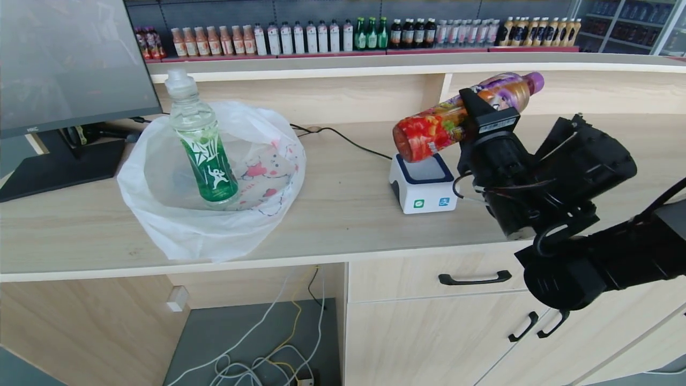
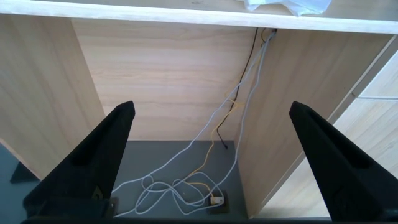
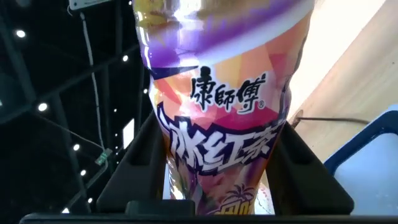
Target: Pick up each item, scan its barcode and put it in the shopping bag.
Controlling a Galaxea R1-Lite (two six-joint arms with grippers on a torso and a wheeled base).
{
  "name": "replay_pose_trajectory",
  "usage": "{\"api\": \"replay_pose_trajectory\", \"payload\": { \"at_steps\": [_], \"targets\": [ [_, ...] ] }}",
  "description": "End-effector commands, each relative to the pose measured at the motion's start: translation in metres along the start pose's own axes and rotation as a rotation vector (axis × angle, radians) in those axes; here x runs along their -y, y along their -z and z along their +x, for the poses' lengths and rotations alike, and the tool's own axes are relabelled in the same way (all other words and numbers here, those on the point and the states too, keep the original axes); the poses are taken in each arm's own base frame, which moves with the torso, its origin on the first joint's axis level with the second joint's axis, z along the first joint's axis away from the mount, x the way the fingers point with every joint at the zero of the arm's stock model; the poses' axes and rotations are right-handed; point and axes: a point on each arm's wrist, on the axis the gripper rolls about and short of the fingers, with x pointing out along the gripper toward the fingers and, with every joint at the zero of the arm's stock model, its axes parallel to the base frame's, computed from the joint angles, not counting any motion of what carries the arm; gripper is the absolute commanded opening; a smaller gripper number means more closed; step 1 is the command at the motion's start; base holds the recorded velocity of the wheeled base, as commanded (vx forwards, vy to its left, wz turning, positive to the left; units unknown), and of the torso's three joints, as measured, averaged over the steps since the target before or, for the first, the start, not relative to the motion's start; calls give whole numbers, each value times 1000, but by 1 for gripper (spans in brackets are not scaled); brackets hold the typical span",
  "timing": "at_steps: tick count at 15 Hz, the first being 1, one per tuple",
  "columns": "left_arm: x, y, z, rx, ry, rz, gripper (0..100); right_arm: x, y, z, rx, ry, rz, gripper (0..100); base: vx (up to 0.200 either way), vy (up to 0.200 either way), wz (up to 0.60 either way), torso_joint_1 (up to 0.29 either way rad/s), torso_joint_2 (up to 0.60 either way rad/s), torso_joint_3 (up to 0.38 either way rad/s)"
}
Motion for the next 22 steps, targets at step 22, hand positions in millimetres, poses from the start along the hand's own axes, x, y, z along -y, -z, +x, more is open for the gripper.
{"api": "replay_pose_trajectory", "payload": {
  "at_steps": [22],
  "targets": [
    [0,0,0,0,1,-1,100,45,-7,0,13,89,105,0,0,0,0,0,0,0]
  ]
}}
